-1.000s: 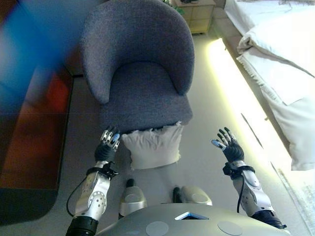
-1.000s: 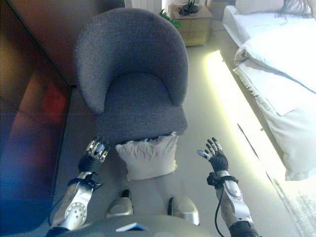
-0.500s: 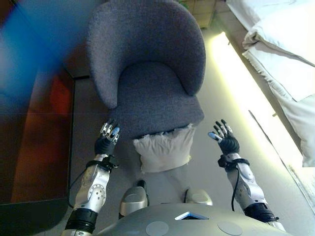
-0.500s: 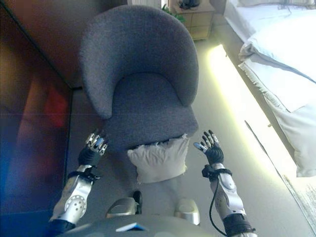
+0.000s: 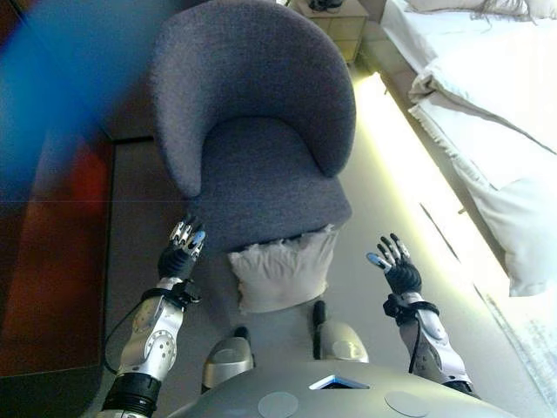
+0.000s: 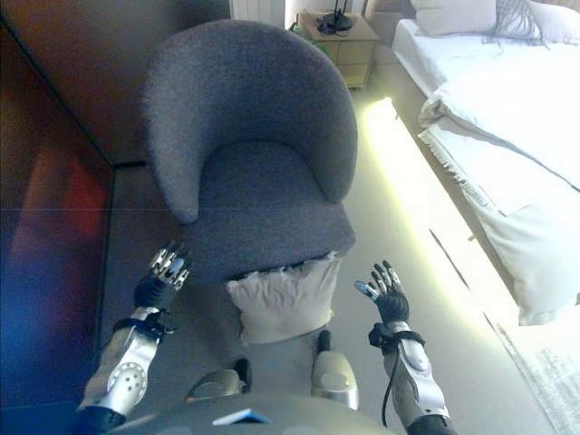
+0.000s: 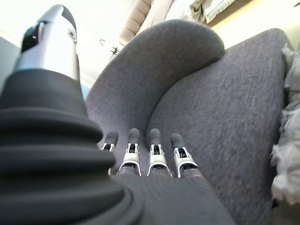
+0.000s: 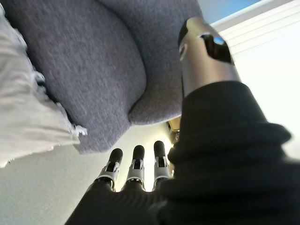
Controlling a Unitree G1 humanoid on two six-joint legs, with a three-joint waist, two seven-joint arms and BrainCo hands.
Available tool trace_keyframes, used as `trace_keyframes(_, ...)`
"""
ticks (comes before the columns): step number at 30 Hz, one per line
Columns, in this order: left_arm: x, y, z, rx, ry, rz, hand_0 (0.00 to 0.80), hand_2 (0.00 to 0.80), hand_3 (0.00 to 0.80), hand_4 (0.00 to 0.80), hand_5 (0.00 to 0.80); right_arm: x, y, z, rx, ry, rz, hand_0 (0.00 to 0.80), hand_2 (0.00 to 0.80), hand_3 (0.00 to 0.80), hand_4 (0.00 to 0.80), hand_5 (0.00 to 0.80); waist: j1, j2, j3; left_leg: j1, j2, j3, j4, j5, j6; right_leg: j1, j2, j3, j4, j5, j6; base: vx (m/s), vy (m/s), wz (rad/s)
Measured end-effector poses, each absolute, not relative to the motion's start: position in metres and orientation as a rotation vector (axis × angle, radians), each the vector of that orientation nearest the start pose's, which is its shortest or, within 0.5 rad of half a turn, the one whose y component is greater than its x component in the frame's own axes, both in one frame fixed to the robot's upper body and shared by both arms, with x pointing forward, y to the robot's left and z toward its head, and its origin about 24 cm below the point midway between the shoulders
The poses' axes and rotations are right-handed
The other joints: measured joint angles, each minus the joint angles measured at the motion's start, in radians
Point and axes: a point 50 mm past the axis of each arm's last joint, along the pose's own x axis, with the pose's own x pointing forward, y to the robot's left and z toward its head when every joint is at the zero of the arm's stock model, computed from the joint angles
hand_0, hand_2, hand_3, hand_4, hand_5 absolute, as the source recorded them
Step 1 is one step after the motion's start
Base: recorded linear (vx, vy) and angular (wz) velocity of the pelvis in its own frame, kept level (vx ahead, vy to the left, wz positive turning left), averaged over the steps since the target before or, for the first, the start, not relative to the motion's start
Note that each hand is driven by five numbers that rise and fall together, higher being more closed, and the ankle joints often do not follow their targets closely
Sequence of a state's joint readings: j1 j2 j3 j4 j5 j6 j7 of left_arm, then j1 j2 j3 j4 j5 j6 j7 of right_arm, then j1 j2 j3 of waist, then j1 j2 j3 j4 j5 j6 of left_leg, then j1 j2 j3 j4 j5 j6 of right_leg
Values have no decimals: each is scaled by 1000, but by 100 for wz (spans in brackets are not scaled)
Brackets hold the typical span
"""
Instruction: Pick up the cushion and take it to the sofa
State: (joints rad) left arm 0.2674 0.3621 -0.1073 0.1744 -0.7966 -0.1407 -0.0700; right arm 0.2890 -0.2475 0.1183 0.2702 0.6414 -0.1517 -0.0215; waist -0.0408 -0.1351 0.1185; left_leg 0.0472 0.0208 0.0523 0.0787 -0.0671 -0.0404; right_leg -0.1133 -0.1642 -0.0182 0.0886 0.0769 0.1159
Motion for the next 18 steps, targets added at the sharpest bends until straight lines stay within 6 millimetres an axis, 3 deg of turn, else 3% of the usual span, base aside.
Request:
trace_keyframes(3,174,223,-34,-435,298,109,0,0,0,0,0,162,-209,-59,363,400,-181,0,0,0,0,0,2,34,5,19,55,-4,-3,-21,-32,41,45,-34,-11,-15,-25,299,-165,2)
trace_keyframes(6,176,220,-34,-427,294,114,0,0,0,0,0,169,-210,-54,349,382,-160,0,0,0,0,0,-1,47,1,30,76,-1,-13,-22,-34,50,61,-50,-6,-32,-41,201,-138,12)
trace_keyframes(11,179,219,-32,-425,287,127,0,0,0,0,0,177,-212,-49,335,362,-144,0,0,0,0,0,0,49,2,24,69,2,22,-20,-41,53,56,-59,13,-55,-39,130,-45,10)
trace_keyframes(18,181,221,-37,-378,304,129,0,0,0,0,0,193,-212,-45,308,342,-129,0,0,0,0,0,7,101,12,-21,53,3,10,-20,-36,5,35,-72,20,-51,-25,-50,117,7)
